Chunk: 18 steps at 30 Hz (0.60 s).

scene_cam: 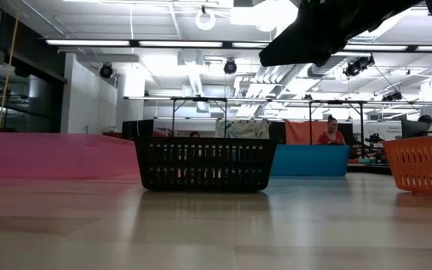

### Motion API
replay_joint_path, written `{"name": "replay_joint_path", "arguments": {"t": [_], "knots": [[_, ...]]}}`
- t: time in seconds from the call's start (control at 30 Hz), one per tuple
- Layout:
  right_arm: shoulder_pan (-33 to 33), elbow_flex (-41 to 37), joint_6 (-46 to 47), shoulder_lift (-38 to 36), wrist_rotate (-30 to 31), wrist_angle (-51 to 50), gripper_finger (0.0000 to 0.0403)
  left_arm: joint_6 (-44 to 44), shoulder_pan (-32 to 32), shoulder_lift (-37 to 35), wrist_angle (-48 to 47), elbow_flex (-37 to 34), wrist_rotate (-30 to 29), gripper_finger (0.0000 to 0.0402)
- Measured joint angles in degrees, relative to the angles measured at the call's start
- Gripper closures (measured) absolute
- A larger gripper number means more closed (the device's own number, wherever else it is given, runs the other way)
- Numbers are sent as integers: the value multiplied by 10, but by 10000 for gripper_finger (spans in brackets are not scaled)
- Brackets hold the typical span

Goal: Sort Halloween decoration
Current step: Put the white bone toy into the blue bin

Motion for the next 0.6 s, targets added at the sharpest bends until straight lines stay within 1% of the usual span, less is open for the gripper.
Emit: {"name": "replay_joint_path", "arguments": {"t": [0.1,0.2,0.33,0.43,0.5,0.6], "knots": [[0,0,0,0,0,0,306,3,6,-10,-2,-3,-1,401],[0,0,0,0,0,0,306,20,14,-37,-17,-3,-16,401],[0,0,3,0,0,0,306,27,25,-72,-67,-2,-43,401],[0,0,3,0,0,-1,306,48,37,-101,-76,-2,-77,401],[0,0,3,0,0,-4,306,78,53,-121,-76,-2,-113,401],[0,0,3,0,0,-4,306,180,95,-143,-47,-1,-171,401]]}}
